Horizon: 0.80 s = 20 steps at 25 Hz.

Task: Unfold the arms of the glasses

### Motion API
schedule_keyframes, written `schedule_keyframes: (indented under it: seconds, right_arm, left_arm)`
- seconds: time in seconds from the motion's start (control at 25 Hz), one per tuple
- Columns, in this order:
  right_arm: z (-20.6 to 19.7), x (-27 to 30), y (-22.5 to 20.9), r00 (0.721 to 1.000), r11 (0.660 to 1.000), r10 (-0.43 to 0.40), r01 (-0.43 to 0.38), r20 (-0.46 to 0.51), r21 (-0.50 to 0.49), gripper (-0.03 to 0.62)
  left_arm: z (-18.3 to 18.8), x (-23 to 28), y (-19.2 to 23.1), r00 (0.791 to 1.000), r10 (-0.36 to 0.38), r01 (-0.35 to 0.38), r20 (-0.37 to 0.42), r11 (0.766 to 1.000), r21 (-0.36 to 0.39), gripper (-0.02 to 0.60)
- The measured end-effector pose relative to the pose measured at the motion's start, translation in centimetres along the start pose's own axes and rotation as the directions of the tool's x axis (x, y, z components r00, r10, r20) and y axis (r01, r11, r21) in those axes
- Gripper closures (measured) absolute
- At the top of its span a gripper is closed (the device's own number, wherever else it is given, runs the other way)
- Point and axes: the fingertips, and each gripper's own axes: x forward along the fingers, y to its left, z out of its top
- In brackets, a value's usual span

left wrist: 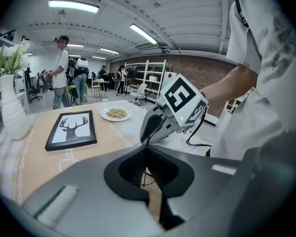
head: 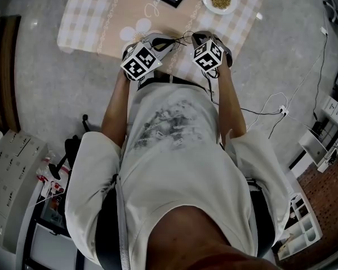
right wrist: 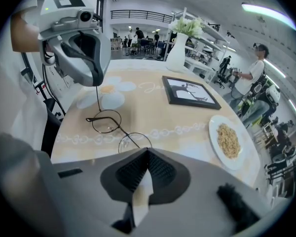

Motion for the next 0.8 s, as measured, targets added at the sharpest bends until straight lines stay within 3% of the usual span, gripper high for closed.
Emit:
schedule_keyframes:
  seconds: [0.8]
  right_arm:
    - [0.1,0.0,0.0,1.0,1.0,0.006,-0.006,0.012,-0.005,0.577]
  left_arm:
    - [1.0,-1.4,1.4,0.993,0.069,-0.058,0.091,0.992,-0.116,0.573]
